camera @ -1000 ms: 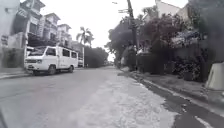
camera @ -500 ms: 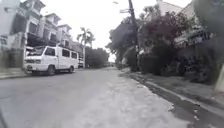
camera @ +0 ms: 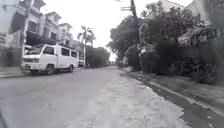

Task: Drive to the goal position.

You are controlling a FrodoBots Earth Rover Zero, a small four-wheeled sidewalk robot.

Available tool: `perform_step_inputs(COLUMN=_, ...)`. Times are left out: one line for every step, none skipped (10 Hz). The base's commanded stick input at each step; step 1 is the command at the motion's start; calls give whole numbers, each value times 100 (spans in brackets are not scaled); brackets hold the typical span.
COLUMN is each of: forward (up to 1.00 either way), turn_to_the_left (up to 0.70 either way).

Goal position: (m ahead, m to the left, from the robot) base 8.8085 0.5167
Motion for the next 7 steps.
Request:
perform_step_inputs(forward=50, turn_to_the_left=0)
perform_step_inputs(forward=50, turn_to_the_left=0)
perform_step_inputs(forward=50, turn_to_the_left=0)
perform_step_inputs(forward=50, turn_to_the_left=0)
perform_step_inputs(forward=50, turn_to_the_left=0)
perform_step_inputs(forward=50, turn_to_the_left=0)
perform_step_inputs(forward=50, turn_to_the_left=0)
